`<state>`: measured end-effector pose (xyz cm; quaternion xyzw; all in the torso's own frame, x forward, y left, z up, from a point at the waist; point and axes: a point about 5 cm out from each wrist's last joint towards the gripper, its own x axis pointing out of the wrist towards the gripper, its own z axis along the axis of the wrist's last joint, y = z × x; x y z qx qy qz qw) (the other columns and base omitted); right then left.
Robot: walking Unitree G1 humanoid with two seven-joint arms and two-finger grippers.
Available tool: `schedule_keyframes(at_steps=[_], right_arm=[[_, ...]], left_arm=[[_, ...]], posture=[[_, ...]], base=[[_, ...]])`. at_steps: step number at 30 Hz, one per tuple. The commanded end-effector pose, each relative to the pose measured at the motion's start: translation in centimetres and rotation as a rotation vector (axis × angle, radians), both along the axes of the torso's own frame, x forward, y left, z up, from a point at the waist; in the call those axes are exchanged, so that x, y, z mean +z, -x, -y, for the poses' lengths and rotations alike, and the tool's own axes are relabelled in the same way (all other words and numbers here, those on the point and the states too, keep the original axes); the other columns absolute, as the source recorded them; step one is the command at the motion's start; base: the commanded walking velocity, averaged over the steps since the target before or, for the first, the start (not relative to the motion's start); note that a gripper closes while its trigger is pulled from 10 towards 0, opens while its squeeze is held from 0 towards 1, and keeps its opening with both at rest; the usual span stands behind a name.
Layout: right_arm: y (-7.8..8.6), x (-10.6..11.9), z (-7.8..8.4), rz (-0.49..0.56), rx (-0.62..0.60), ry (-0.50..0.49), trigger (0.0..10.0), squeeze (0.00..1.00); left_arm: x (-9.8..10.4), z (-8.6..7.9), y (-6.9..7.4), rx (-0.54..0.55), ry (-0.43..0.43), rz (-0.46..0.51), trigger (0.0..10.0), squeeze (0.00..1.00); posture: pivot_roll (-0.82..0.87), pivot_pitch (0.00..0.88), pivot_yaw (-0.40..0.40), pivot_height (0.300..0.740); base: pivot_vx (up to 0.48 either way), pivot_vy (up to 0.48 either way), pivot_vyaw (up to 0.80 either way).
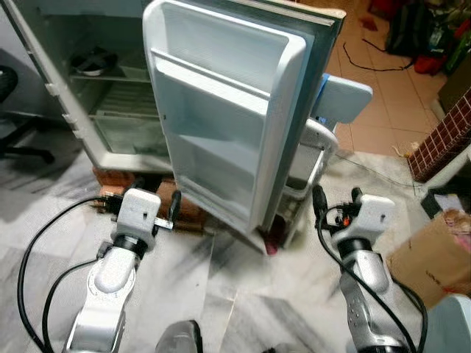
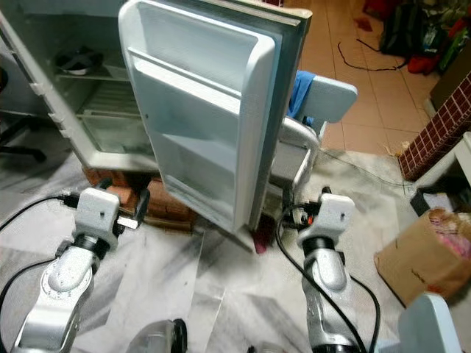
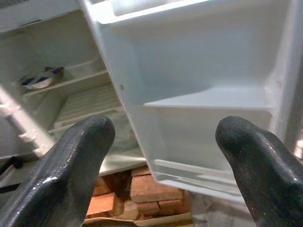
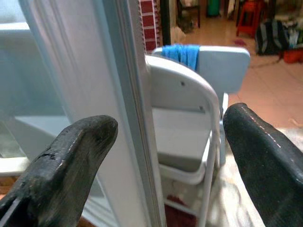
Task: Restocking fridge
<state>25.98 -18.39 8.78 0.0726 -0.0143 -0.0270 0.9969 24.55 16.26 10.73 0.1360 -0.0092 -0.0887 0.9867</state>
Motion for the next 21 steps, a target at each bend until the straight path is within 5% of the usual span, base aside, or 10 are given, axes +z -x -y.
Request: schedule_keyframes(at_steps=[1,13,21], right_arm=[[-0.4,0.8,-0.2,0.027,0.007,-0.001,10.0,0.0],[-1.2,1.2,0.2,0.023,-0.03,0.013,10.0,0.0],[-1.8,1.0,1.3,-0.004,-0.08,0.028,10.0,0.0]], left_arm=[[-0.2,-0.5,0.1,0.013,-0.004,-0.008,10.0,0.0],[-0.7,-0.5,0.4,0.025,-0.002,-0.022,10.0,0.0],[-1.1,-0.8,0.8,0.071,-0.003,-0.046,10.0,0.0]], posture=[[0.1,0.044,-0.013,0.74],[0.11,0.05,-0.026,0.74],[0.12,0.058,-0.034,0.74]], base=[[0.48,0.0,0.44],[0.458,0.0,0.0],[0.0,0.0,0.0]])
